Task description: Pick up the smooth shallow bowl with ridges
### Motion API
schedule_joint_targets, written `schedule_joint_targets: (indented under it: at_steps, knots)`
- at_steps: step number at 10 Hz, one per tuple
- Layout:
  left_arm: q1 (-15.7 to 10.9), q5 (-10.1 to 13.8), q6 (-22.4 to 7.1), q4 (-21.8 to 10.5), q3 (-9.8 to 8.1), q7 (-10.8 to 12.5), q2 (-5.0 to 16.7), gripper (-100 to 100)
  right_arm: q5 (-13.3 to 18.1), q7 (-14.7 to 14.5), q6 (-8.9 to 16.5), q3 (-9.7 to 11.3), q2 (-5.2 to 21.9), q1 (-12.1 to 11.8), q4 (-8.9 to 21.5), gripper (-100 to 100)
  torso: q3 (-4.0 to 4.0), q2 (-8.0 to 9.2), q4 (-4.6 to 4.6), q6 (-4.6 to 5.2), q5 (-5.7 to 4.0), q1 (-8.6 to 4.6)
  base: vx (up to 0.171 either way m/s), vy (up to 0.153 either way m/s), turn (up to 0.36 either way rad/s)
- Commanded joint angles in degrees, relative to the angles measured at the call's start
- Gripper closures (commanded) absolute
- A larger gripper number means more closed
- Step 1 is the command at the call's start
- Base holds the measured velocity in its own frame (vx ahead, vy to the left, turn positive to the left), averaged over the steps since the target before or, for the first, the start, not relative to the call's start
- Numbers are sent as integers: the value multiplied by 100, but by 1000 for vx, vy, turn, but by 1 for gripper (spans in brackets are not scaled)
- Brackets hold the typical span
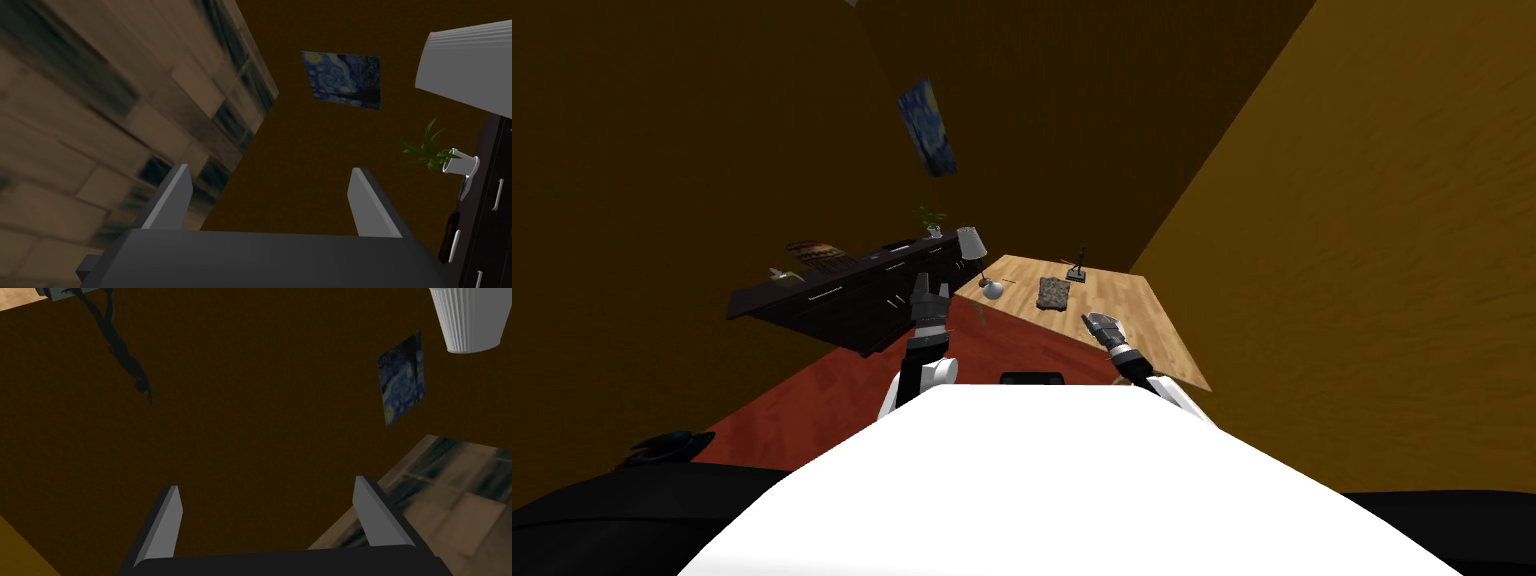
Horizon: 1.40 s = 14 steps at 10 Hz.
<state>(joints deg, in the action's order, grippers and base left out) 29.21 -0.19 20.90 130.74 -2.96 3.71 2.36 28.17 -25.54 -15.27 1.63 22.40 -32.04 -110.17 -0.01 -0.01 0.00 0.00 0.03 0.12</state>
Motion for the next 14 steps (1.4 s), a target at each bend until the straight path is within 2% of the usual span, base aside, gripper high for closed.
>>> schedule_joint_targets:
  at_steps: [1,2,3,7,8,13,14]
  knots:
    - [0,0,0,0,0,0,0,0,254,-280,121,10,184,-56,286,-100,0,0,0,0,0,0,15,53,186]
    - [0,0,0,0,0,0,0,0,422,-418,213,21,316,-67,509,-100,-1,-2,0,0,1,4,10,58,159]
    - [0,0,0,0,0,0,0,0,422,-451,213,21,316,-67,515,-100,-1,-1,-1,1,1,6,8,42,32]
    - [0,0,0,0,0,0,0,0,1094,-1133,594,66,851,-99,1379,-100,1,2,0,2,2,8,9,55,147]
    - [0,0,0,0,0,0,0,0,1094,-1133,594,66,851,-99,1453,-100,1,1,1,1,3,9,10,39,45]
    - [1,0,0,0,0,0,0,0,1888,-1938,1059,118,1501,-124,2550,-100,-1,-1,0,1,4,10,11,59,141]
    - [0,0,0,0,0,0,0,0,1888,-1939,1059,118,1501,-124,2628,-100,0,0,0,3,4,9,9,33,42]
